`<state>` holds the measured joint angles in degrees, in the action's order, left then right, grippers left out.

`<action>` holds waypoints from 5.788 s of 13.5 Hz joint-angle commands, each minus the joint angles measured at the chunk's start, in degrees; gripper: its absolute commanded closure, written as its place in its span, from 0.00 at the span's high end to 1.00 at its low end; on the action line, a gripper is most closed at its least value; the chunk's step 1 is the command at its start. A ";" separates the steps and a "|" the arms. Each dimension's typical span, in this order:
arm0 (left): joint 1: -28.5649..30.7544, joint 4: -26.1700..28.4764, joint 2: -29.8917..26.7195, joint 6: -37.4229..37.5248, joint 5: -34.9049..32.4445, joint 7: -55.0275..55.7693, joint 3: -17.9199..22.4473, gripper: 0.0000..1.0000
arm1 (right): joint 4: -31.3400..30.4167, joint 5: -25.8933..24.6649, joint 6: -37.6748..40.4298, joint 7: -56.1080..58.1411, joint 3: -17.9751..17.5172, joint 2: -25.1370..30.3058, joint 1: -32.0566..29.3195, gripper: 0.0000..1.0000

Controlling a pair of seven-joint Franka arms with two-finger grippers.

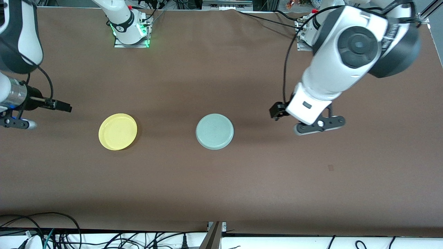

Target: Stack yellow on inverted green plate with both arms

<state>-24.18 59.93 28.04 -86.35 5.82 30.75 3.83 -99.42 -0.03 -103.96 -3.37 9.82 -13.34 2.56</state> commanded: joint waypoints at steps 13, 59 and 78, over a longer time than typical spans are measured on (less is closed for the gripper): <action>15.13 6.32 -9.04 9.27 -4.22 -32.68 0.22 1.00 | -7.36 18.48 -27.34 16.81 -0.77 -20.58 -1.78 1.00; 22.06 37.81 -30.76 -11.39 -5.38 -32.78 4.35 1.00 | 1.34 22.79 -34.12 -16.84 -16.24 -23.05 24.49 1.00; 23.39 36.05 -29.01 -11.74 -5.12 -30.05 4.43 1.00 | -3.31 -0.06 1.30 9.75 -7.45 14.73 2.99 1.00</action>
<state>-1.35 97.61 -1.75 -98.74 -0.08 0.56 8.53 -97.97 0.75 -102.77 0.76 3.87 -4.00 8.93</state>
